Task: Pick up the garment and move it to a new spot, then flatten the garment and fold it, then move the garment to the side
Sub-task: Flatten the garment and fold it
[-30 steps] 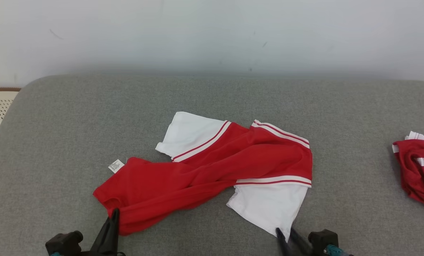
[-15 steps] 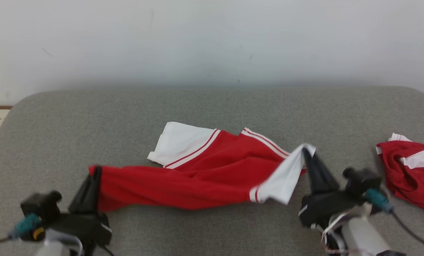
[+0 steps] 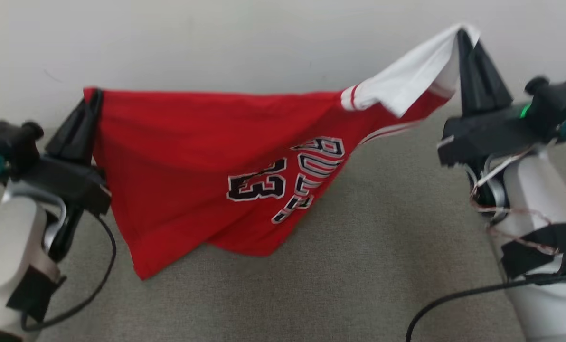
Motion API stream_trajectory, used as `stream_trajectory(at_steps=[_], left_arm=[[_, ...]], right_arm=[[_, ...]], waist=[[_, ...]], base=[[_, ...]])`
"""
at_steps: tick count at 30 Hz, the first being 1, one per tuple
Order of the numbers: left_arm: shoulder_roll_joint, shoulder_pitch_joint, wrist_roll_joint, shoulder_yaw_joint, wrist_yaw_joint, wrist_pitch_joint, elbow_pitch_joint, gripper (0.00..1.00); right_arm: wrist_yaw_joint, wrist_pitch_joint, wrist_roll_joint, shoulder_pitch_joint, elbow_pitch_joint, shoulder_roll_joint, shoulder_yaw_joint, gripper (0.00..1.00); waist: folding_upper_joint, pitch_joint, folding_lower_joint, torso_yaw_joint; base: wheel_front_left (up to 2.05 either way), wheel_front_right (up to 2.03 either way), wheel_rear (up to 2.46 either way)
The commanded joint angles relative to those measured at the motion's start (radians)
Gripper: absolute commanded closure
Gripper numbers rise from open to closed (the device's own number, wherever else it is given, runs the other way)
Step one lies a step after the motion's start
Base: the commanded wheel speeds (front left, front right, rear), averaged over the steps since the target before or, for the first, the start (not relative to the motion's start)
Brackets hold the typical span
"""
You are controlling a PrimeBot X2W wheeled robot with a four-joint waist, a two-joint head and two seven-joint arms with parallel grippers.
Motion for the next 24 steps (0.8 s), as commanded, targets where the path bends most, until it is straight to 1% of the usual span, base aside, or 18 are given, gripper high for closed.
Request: stream_trajectory(at_steps=[1, 7, 11, 14, 15, 19, 22, 24], left_arm=[[0.005, -0.016, -0.009, -0.006, 0.0, -0.001, 0.007, 1.0], [0.029, -0.182, -0.028, -0.078, 0.0, -0.001, 0.071, 1.0], [0.033, -0.298, -0.033, -0.115, 0.0, -0.001, 0.117, 1.0], [0.029, -0.391, -0.026, -0.143, 0.0, -0.001, 0.149, 1.0], [0.027, -0.42, -0.021, -0.151, 0.0, -0.001, 0.158, 1.0], [0.017, -0.542, 0.027, -0.163, 0.0, -0.001, 0.149, 1.0], [0.009, -0.628, 0.08, -0.149, 0.002, -0.001, 0.141, 1.0], [0.001, -0.682, 0.115, -0.139, 0.011, -0.001, 0.145, 1.0]], right_arm=[[0.0, -0.001, -0.005, -0.018, -0.002, -0.007, 0.004, 1.0], [0.0, -0.001, -0.017, -0.199, 0.043, -0.03, 0.038, 1.0], [0.0, -0.001, -0.034, -0.325, 0.102, -0.047, 0.075, 1.0], [0.0, 0.0, -0.039, -0.418, 0.139, -0.049, 0.075, 1.0], [0.0, 0.0, -0.058, -0.451, 0.146, -0.055, 0.081, 1.0], [0.0, 0.0, -0.091, -0.569, 0.188, -0.064, 0.075, 1.0], [0.0, 0.0, -0.135, -0.673, 0.23, -0.075, 0.069, 1.0], [0.0, 0.0, -0.17, -0.742, 0.257, -0.079, 0.054, 1.0]], waist=[[-0.0001, 0.006, 0.0, -0.004], [-0.0001, 0.054, 0.0, -0.02], [-0.0001, 0.129, 0.0, -0.028], [-0.0001, 0.199, 0.0, -0.028], [-0.0001, 0.222, 0.0, -0.029], [-0.0001, 0.326, 0.0, -0.027], [-0.0001, 0.4, 0.0, -0.025], [-0.0001, 0.441, 0.0, -0.025]], base=[[0.0, 0.0, 0.0], [0.0, 0.0, 0.0], [0.0, 0.0, 0.0], [0.0, 0.0, 0.0], [0.0, 0.0, 0.0], [0.0, 0.0, 0.0], [0.0, 0.0, 0.0], [0.0, 0.0, 0.0]])
